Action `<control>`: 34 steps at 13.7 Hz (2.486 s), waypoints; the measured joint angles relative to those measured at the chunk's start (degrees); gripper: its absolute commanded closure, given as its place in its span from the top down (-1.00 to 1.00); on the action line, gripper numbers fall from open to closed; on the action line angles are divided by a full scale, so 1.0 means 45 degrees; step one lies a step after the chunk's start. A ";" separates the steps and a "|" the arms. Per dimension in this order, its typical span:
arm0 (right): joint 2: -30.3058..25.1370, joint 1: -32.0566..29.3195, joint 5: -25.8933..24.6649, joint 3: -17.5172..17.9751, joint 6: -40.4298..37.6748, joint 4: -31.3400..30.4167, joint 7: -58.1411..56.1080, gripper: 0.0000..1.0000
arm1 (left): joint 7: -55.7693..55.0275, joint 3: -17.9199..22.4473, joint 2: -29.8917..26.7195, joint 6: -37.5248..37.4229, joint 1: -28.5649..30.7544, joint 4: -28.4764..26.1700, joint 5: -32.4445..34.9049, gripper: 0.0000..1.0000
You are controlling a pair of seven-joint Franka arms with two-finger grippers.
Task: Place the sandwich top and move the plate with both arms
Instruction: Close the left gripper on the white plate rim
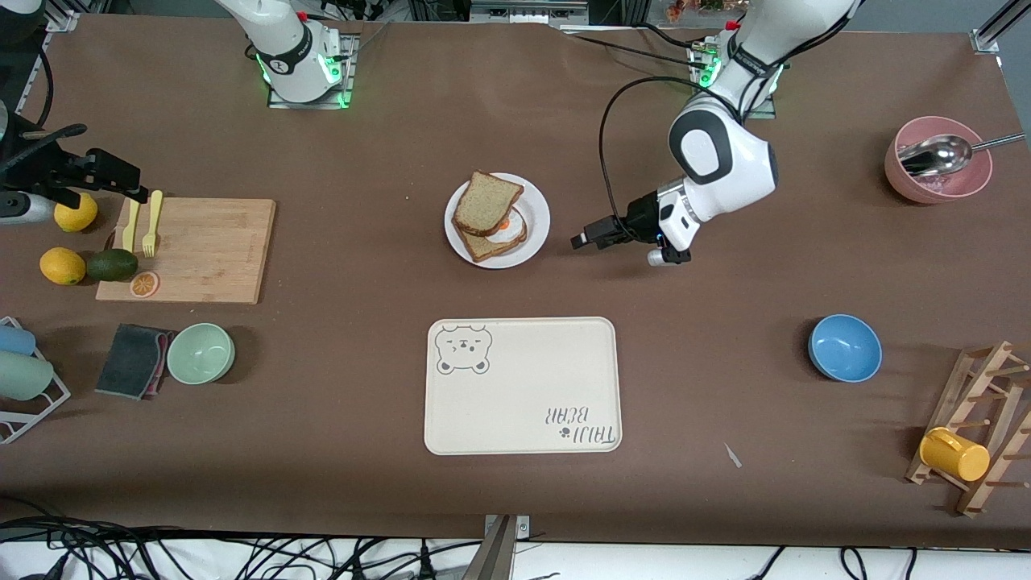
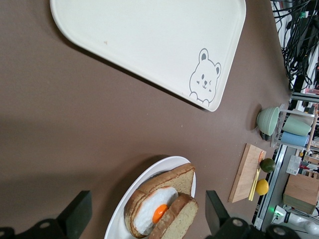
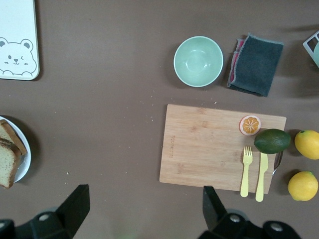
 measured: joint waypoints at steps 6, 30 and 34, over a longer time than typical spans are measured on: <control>0.0000 0.0009 0.0000 0.0072 -0.0005 0.0000 0.0000 1.00 | 0.2718 -0.0038 0.0574 0.0935 -0.1495 -0.0037 -0.3452 1.00; 0.0108 -0.0018 0.0000 -0.0379 -0.0049 0.0001 0.0013 1.00 | 0.8590 0.0018 0.2964 0.1314 -0.2671 0.0952 -0.8702 -0.33; 0.0108 -0.0017 0.0000 -0.0378 -0.0049 0.0001 0.0013 1.00 | 0.8708 0.0045 0.3066 0.1318 -0.2667 0.0975 -0.8711 -0.61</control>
